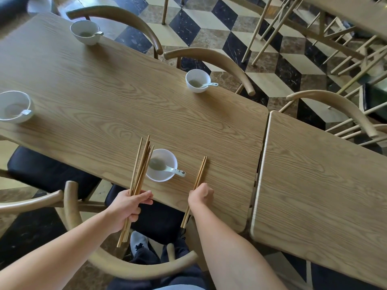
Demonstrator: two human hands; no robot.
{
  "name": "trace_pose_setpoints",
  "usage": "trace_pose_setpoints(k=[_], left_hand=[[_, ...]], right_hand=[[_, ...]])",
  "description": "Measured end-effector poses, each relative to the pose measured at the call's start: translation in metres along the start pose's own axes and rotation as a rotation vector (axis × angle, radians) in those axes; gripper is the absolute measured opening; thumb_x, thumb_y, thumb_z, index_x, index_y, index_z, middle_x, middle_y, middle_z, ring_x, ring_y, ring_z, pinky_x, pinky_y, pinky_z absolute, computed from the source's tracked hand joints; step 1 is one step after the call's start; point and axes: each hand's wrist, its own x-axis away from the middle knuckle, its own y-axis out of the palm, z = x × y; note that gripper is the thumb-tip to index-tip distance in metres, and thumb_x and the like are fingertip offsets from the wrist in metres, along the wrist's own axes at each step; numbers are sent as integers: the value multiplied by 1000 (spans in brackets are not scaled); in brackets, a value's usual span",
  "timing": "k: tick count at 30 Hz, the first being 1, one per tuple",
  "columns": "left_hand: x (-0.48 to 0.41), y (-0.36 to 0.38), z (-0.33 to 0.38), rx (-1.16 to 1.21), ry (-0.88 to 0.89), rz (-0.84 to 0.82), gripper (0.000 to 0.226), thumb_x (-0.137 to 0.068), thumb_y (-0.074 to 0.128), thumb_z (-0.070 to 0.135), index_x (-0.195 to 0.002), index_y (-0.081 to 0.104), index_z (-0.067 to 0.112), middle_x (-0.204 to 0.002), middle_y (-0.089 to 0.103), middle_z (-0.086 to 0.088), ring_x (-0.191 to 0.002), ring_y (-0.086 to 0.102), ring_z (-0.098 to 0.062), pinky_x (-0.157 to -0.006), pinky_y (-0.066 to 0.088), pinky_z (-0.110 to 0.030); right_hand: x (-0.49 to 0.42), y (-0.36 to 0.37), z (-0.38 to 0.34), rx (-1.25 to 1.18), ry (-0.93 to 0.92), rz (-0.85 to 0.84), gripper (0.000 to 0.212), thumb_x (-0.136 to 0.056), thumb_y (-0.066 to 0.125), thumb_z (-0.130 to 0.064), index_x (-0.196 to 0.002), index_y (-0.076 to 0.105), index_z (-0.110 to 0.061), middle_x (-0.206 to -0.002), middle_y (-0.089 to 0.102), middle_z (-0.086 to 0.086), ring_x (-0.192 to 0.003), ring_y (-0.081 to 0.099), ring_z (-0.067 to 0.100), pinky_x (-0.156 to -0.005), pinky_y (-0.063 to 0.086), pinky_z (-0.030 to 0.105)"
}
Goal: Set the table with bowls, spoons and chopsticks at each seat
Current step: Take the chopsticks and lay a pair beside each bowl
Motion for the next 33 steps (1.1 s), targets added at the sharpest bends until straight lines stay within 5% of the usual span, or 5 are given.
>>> trace_pose_setpoints(k=[10,16,21,28,33], left_hand=[[-1,-4,-4,-17,-9,9,22,-93,69,20,-106,69,2,-99,71,-17,-42,30,-9,-37,25,-20],[0,-6,-2,-34,-2,11,22,-91,71,19,-106,68,3,-99,71,-18,-42,30,-9,-37,26,-20],[2,-6,0,-44,-1,10,22,-90,72,18,-105,68,3,-101,71,-19,-42,33,-9,-38,28,-21],[4,-7,5,-84,9,-26,26,-90,72,26,-103,70,3,-95,71,-15,-43,33,-10,-39,27,-21],[8,6,23,-126,25,-153,52,-96,54,53,-105,67,4,-68,57,-5,-43,27,-10,-38,20,-19]], right_hand=[[2,-3,2,-13,1,-1,20,-88,51,-8,-95,69,0,-93,69,12,-77,53,29,-74,41,32],[3,-4,2,313,-150,-19,16,-90,57,-7,-101,67,-2,-110,68,13,-90,62,30,-79,50,32],[6,-7,1,540,-284,-17,12,-89,63,-10,-98,66,-3,-106,67,12,-98,67,31,-78,56,34],[5,-18,0,507,-249,1,13,-88,67,-17,-93,64,-5,-86,52,3,-77,52,23,-66,44,27],[3,-29,-18,342,-338,-18,10,-86,63,-20,-85,68,-12,-84,72,8,-79,73,25,-73,60,33]])
